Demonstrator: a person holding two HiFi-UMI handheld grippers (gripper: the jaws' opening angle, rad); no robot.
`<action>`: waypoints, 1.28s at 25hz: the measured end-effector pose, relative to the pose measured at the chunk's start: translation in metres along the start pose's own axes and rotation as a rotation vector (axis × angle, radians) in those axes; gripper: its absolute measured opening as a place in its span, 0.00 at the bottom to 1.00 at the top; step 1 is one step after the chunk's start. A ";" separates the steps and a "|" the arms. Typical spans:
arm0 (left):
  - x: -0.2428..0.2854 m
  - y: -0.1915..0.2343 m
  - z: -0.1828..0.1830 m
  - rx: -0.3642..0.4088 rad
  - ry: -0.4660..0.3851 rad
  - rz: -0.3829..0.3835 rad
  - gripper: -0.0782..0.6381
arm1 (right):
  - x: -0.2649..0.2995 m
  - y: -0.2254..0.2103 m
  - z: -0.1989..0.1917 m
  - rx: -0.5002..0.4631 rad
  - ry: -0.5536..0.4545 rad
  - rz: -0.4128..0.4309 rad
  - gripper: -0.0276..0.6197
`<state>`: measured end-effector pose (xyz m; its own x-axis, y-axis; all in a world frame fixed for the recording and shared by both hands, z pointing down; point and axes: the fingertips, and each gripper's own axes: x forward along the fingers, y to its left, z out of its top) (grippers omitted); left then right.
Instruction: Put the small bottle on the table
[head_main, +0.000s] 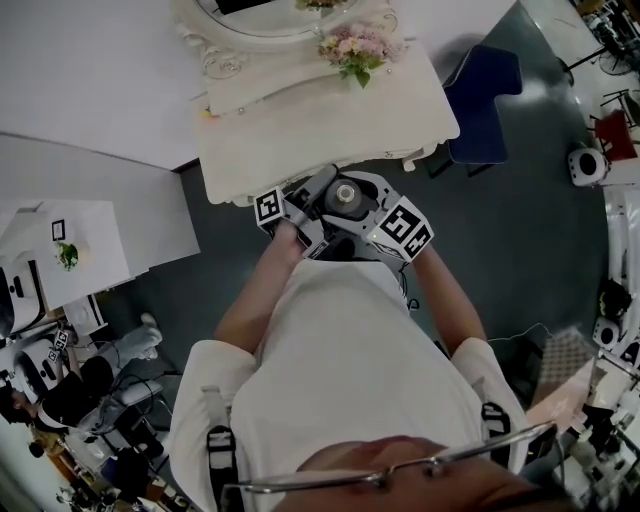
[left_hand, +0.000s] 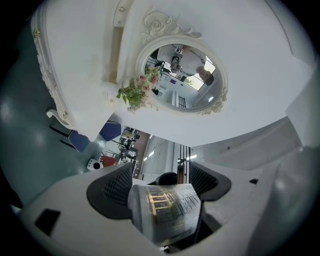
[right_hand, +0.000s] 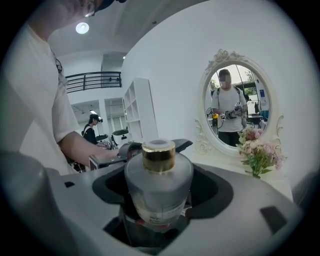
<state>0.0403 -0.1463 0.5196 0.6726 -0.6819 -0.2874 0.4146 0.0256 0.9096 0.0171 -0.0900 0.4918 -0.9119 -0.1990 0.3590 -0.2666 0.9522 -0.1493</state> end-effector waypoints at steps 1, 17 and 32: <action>0.001 0.002 0.005 0.004 0.007 0.006 0.60 | 0.003 -0.005 0.000 0.002 0.005 -0.007 0.58; 0.039 0.022 0.116 -0.107 0.093 0.056 0.60 | 0.067 -0.127 -0.001 0.150 0.048 -0.161 0.58; 0.031 0.050 0.201 -0.149 0.113 0.197 0.60 | 0.113 -0.222 -0.035 0.262 0.061 -0.335 0.58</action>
<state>-0.0408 -0.3133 0.6165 0.8099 -0.5673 -0.1489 0.3491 0.2623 0.8996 -0.0155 -0.3159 0.5975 -0.7435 -0.4659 0.4798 -0.6223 0.7446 -0.2414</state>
